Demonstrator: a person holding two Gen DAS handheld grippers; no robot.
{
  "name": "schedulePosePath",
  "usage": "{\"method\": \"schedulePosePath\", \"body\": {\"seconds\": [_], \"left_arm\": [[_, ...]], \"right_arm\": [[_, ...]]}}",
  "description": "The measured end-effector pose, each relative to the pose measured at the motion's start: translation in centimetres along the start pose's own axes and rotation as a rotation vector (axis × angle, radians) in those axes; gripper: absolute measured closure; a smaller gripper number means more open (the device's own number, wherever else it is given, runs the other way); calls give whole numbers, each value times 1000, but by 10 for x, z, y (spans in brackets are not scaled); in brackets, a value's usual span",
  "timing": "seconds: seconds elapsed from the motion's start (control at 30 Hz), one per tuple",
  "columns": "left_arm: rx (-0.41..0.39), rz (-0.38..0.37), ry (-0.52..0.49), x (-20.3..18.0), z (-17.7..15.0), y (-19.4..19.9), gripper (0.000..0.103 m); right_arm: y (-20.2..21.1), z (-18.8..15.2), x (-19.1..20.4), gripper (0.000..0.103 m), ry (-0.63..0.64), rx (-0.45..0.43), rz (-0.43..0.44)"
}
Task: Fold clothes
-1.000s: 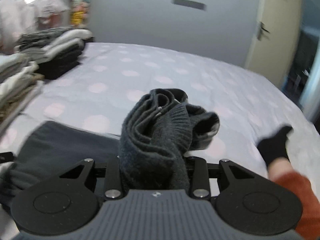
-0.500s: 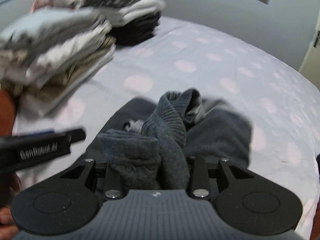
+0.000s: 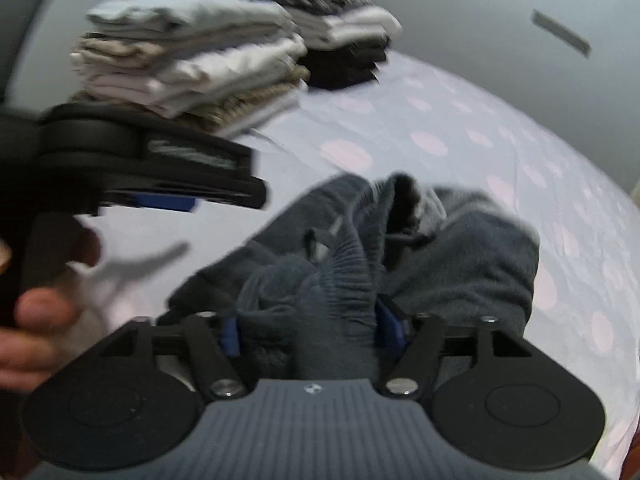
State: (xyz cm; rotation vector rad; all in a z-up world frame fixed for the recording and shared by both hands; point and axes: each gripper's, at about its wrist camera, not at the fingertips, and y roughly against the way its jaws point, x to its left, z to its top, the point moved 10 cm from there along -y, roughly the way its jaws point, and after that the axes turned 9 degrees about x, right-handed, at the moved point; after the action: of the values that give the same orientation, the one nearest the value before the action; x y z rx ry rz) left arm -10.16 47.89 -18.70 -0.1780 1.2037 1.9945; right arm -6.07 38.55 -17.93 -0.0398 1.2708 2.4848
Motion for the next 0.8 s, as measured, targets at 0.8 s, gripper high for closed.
{"method": "schedulePosePath", "body": {"seconds": [0.8], "left_arm": [[14,41,-575,-137,-63,-5,24]], "right_arm": [[44,-81,-119,28,-280,-8,-112]]}}
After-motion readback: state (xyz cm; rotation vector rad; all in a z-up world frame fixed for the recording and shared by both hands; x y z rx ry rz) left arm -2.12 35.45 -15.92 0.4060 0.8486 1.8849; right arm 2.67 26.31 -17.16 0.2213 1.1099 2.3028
